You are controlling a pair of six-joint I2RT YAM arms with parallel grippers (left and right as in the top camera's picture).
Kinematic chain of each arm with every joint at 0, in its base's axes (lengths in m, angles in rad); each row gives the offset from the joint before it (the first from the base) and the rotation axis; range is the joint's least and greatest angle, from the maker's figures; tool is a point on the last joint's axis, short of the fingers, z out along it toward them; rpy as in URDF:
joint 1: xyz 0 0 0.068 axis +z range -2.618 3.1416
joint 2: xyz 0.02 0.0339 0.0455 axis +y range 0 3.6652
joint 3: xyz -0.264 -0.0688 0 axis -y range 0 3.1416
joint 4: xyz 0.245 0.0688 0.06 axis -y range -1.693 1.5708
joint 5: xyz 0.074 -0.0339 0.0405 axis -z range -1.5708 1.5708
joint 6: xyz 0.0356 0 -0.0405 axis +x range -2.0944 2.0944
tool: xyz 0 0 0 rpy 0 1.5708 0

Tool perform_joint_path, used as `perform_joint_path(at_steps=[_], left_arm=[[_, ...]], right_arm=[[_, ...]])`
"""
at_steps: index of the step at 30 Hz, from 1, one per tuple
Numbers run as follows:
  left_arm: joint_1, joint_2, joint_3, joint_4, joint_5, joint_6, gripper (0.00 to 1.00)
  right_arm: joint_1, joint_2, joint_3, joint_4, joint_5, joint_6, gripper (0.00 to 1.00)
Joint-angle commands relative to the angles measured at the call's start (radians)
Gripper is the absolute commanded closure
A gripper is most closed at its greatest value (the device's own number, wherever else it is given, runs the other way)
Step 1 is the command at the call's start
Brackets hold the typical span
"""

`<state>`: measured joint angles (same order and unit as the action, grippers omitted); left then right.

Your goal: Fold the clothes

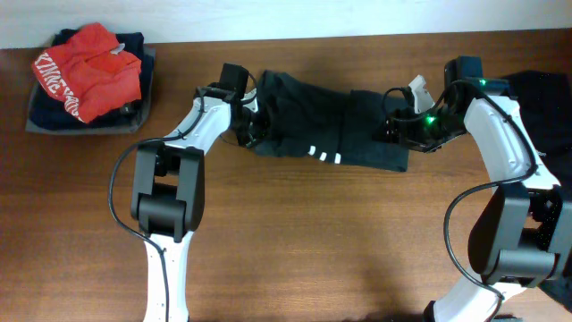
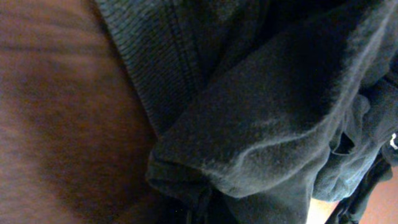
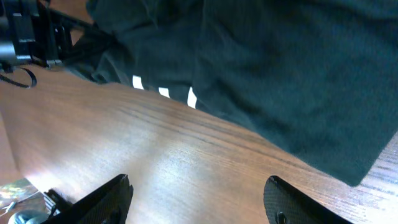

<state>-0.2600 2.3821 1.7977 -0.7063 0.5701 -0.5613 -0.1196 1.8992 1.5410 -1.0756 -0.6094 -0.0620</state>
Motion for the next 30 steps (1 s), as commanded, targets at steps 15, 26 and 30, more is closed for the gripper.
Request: perform_joint_path(at_steps=[15, 26, 30], left_arm=[[-0.026, 0.057, -0.043, -0.012, -0.269, -0.051, 0.01], [0.014, 0.057, -0.043, -0.016, -0.283, -0.035, 0.01], [0.023, 0.057, -0.043, -0.017, -0.294, -0.034, 0.01]], right_arm=[[0.022, 0.101, -0.005, 0.233, 0.108, 0.214, 0.93], [0.047, 0.270, -0.005, 0.306, 0.235, 0.349, 0.96], [0.047, 0.299, -0.005, 0.316, 0.278, 0.359, 0.96]])
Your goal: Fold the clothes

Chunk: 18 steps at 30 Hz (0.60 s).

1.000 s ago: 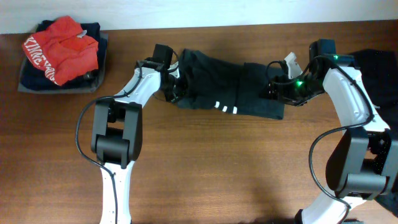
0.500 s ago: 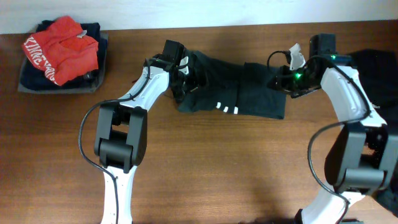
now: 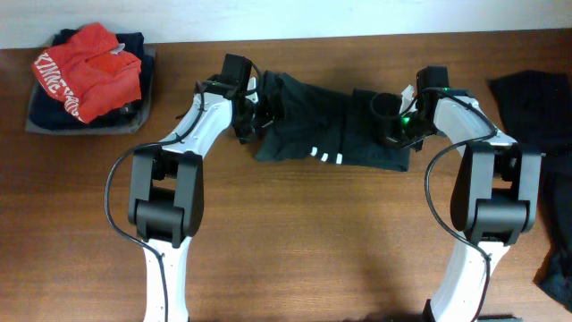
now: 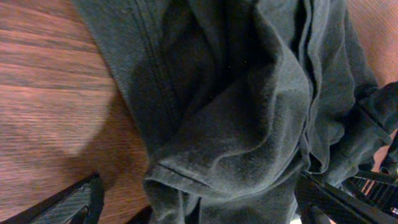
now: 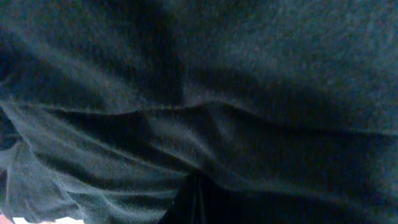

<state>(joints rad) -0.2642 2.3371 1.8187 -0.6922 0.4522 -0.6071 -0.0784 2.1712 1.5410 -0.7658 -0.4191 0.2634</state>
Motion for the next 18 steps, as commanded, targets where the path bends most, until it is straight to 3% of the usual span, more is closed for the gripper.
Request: perform_joint_path(at_steps=[1, 8, 18], left_arm=[[0.028, 0.102, -0.064, -0.031, -0.190, 0.023, 0.01], [0.030, 0.102, -0.064, -0.018, -0.191, 0.040, 0.01], [0.039, 0.102, -0.064, 0.061, -0.191, 0.110, 0.01]], right_arm=[[0.005, 0.032, -0.005, 0.023, 0.111, 0.033, 0.96], [0.004, 0.036, -0.005, 0.123, 0.134, -0.061, 0.96], [-0.023, 0.044, -0.003, 0.172, 0.312, -0.110, 0.92]])
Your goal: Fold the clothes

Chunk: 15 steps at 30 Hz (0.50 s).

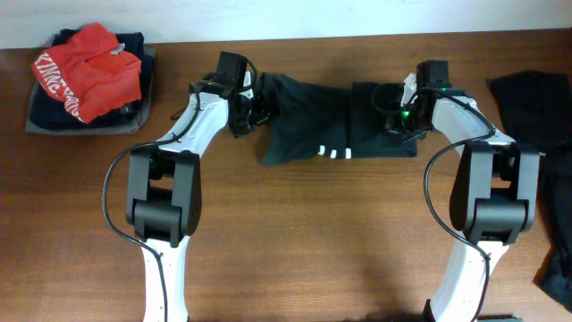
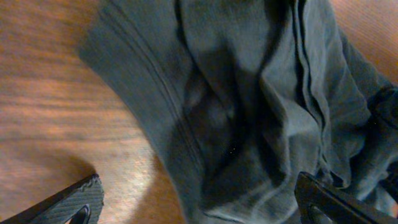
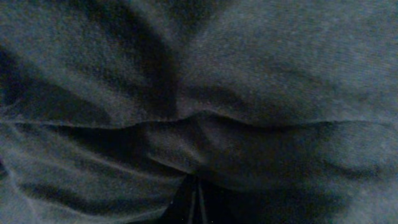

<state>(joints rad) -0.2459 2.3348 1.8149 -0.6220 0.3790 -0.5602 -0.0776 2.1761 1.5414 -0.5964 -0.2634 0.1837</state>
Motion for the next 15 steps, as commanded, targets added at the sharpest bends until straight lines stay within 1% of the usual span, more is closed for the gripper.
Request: perform_joint_path(at_steps=[1, 3, 4, 6, 7, 9, 10, 11, 12, 14, 15], left_arm=[[0.021, 0.105, -0.060, -0.007, -0.118, 0.065, 0.01], [0.021, 0.105, -0.060, 0.008, -0.114, 0.092, 0.01], [0.019, 0.105, -0.060, 0.018, -0.114, 0.107, 0.01], [0.019, 0.105, -0.060, 0.021, -0.113, 0.110, 0.01], [0.019, 0.105, -0.060, 0.020, -0.109, 0.110, 0.01], [0.019, 0.105, -0.060, 0.018, -0.100, 0.110, 0.01], [0.019, 0.106, -0.060, 0.018, -0.088, 0.110, 0.01], [0.019, 0.106, -0.060, 0.020, -0.074, 0.110, 0.01], [0.019, 0.106, -0.060, 0.021, -0.055, 0.110, 0.01], [0.018, 0.108, -0.060, 0.023, -0.010, 0.109, 0.01], [0.015, 0.110, -0.060, 0.022, 0.008, 0.109, 0.01]], right_arm=[[-0.031, 0.039, -0.004, 0.002, 0.149, -0.030, 0.91], [-0.049, 0.039, -0.001, 0.002, 0.116, -0.030, 0.87], [-0.053, 0.039, 0.003, -0.002, 0.114, -0.030, 0.84], [-0.054, 0.035, 0.023, -0.028, 0.114, -0.030, 0.81], [-0.054, 0.032, 0.041, -0.053, 0.114, -0.030, 0.77], [-0.052, 0.023, 0.087, -0.112, 0.113, -0.030, 0.64], [-0.053, 0.017, 0.122, -0.153, 0.114, -0.031, 0.53], [-0.053, 0.011, 0.153, -0.189, 0.113, -0.030, 0.25], [-0.053, 0.005, 0.195, -0.235, 0.109, -0.030, 0.09], [-0.053, -0.006, 0.298, -0.342, 0.075, -0.030, 0.00], [-0.053, -0.010, 0.346, -0.392, 0.052, -0.030, 0.01]])
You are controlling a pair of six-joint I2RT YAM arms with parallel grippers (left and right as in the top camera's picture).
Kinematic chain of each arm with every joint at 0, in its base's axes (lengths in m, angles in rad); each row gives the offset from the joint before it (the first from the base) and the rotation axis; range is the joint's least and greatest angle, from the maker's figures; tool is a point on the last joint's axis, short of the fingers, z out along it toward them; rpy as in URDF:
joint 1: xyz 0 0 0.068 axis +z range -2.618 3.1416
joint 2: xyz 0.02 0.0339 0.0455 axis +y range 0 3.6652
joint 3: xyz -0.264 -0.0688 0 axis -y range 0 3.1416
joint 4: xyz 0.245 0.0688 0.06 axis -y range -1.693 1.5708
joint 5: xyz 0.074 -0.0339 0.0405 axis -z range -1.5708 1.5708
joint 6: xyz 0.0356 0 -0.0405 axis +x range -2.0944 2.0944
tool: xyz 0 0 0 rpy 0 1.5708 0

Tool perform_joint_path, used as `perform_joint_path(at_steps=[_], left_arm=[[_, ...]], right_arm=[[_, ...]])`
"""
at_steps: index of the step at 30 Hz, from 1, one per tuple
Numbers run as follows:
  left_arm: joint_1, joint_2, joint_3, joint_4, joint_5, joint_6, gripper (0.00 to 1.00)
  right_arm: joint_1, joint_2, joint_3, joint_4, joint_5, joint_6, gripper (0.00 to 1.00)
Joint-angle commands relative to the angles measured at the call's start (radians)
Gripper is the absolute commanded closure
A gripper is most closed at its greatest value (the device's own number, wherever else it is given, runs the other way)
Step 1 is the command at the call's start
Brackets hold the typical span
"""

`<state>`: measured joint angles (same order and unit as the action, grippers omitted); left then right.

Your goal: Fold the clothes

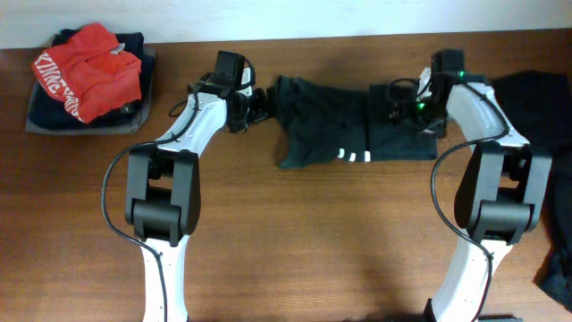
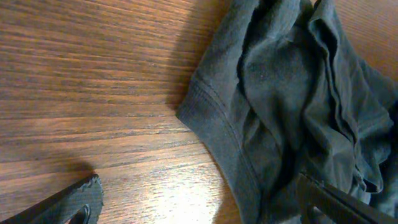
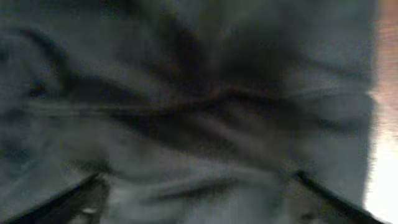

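A dark garment (image 1: pixel 357 121) with three white stripes near its front edge lies bunched at the table's back middle. My left gripper (image 1: pixel 259 97) stands open just off its left end. In the left wrist view the ribbed hem (image 2: pixel 217 134) lies on bare wood, and the gripper (image 2: pixel 202 199) has the cloth only by its right finger. My right gripper (image 1: pixel 407 105) is over the garment's right part. The right wrist view is blurred and filled with dark cloth (image 3: pixel 205 93); the gripper (image 3: pixel 205 193) is open, its fingers spread wide.
A grey tray (image 1: pixel 147 89) at the back left holds a red garment (image 1: pixel 85 67) on navy clothes. More dark clothes (image 1: pixel 541 98) lie at the right edge, and another dark piece (image 1: pixel 559 273) at the front right corner.
My right gripper was shut on a fold of the garment and is now open. The garment lies farther right. Its left hem has drawn away from my open left gripper, baring wood.
At first my left wrist was close against the garment's left end and my right gripper hung open above the right end. Then the right was shut on cloth and the left stood open. The garment shifted right step by step, and now both grippers are open.
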<state>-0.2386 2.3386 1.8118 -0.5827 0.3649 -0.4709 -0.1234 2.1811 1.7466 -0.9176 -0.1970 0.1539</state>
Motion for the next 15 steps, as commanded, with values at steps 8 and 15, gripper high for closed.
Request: perform_joint_path(at_steps=[8, 15], left_arm=[[-0.066, 0.151, -0.057, 0.037, 0.119, -0.010, 0.01], [-0.112, 0.167, -0.057, 0.112, 0.179, -0.010, 0.01]], right_arm=[[-0.004, -0.016, 0.385, -0.364, -0.151, -0.001, 0.01], [0.006, -0.014, 0.319, -0.390, -0.150, -0.095, 0.01]])
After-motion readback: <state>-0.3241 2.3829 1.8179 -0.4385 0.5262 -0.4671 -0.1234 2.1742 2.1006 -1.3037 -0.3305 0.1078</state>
